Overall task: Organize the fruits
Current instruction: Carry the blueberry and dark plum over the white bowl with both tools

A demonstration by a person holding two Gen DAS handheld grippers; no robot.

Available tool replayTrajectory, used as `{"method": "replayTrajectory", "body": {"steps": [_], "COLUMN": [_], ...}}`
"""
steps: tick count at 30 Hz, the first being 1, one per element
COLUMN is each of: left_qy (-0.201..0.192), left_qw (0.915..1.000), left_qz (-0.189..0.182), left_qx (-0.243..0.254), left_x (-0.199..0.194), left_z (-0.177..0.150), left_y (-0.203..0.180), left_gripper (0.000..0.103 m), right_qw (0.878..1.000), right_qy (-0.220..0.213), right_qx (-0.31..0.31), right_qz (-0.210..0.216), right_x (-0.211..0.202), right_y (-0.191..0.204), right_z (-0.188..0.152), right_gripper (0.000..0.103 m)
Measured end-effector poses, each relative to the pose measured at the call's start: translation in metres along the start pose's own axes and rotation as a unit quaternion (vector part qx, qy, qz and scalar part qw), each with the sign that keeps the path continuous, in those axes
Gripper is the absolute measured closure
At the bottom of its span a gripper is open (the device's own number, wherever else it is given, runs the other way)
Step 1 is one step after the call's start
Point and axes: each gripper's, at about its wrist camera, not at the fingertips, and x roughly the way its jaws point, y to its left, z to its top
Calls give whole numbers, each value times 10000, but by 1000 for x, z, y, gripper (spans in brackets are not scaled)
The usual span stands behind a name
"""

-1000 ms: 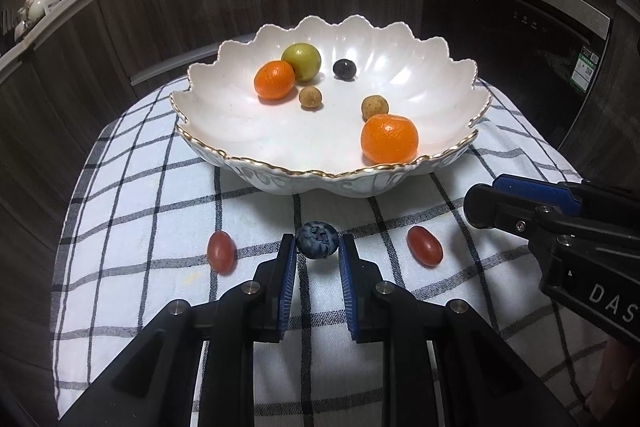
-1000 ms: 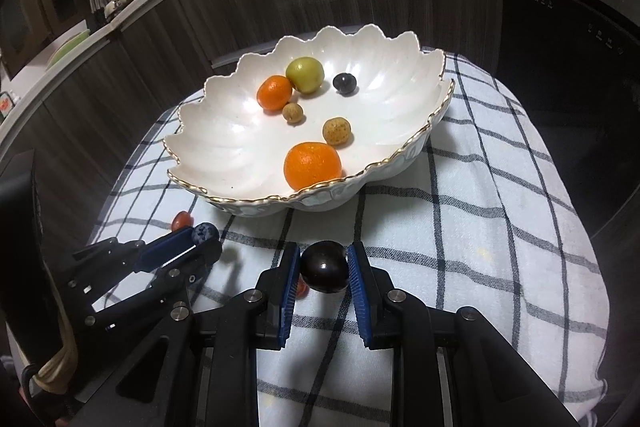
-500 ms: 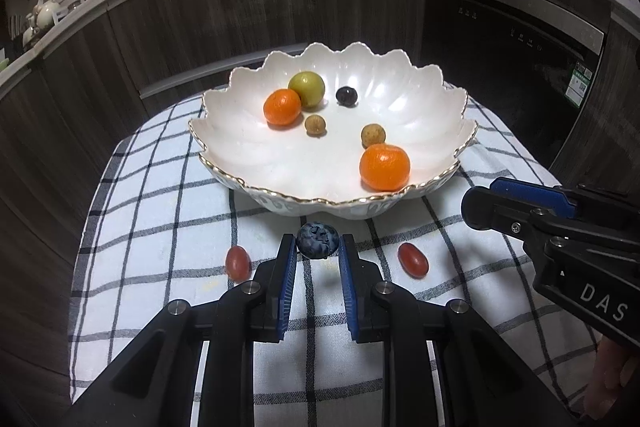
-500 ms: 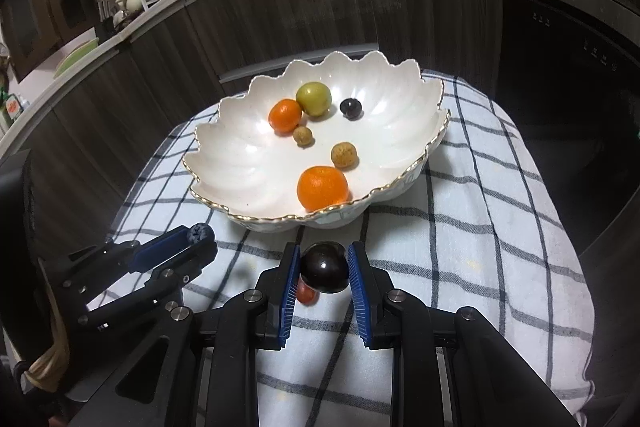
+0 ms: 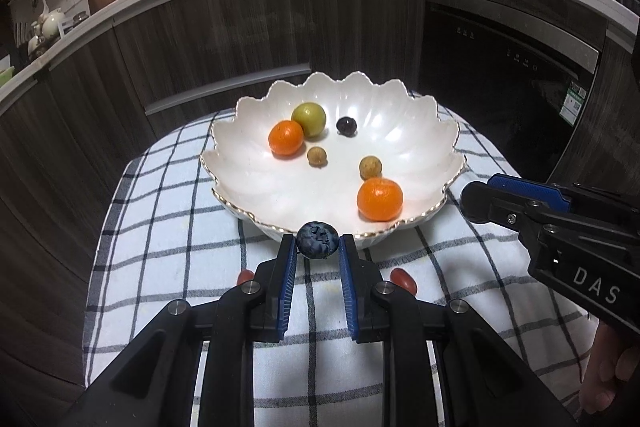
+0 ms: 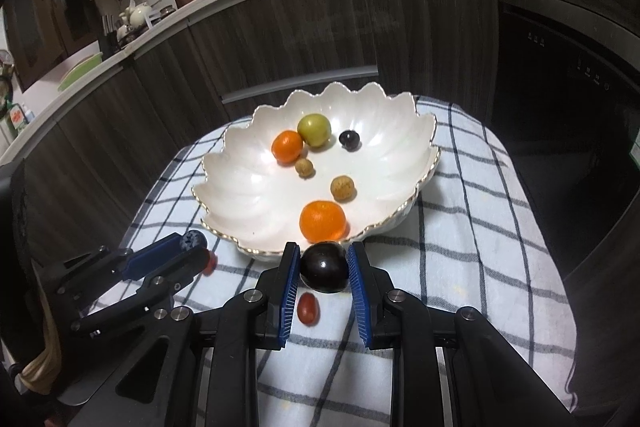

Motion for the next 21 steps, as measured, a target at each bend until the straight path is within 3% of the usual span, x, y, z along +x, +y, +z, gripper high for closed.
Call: {"method": "replayTrajectory", "body": {"steps": [21], "left_qy": [-177], "left_qw": [9998], "left_qz": [49], "left_qx": [-90], "left_x": [15], "left_z": [39], "left_y": [9], "left_gripper": [81], "right_qw": [9996], "right_qy": [-252], "right_qx": [23], "right_qz": [-128], "right_x": [10], "right_y": [-9], "right_z": [38], "right_gripper": [77]}}
